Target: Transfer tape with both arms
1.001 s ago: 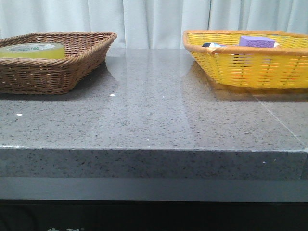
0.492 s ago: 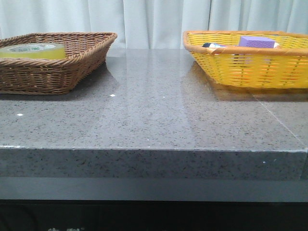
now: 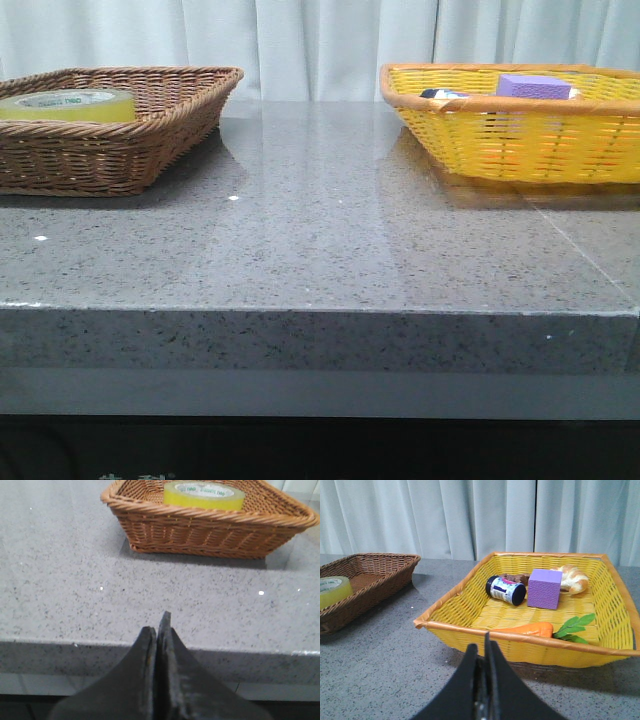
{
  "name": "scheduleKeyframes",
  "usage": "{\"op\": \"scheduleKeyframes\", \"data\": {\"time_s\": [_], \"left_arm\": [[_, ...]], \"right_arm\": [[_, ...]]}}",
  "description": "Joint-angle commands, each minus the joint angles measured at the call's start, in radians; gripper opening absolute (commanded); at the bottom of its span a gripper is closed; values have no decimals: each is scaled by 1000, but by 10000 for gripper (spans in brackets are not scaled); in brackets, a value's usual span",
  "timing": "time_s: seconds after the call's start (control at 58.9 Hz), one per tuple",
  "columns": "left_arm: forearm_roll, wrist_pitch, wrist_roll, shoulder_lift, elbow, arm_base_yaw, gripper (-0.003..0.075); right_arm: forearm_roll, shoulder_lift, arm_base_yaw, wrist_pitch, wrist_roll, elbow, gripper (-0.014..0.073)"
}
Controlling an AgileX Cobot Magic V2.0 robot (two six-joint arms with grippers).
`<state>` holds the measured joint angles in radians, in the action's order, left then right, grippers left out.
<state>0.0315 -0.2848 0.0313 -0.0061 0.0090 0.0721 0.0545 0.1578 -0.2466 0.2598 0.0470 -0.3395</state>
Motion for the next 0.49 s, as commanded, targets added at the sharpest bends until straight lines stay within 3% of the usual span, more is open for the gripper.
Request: {"op": "scheduleKeyframes", "data": {"time_s": [0.0, 0.068, 0.475], "left_arm": [[11, 161, 3, -19, 22, -1, -20], [13, 206, 3, -19, 40, -1, -20], [13, 186, 3, -19, 38, -1, -20]], "right_arm": [[5, 10, 3, -88, -2, -25, -120], [5, 10, 3, -88, -2, -25, -120], [5, 10, 3, -88, -2, -25, -120]]}}
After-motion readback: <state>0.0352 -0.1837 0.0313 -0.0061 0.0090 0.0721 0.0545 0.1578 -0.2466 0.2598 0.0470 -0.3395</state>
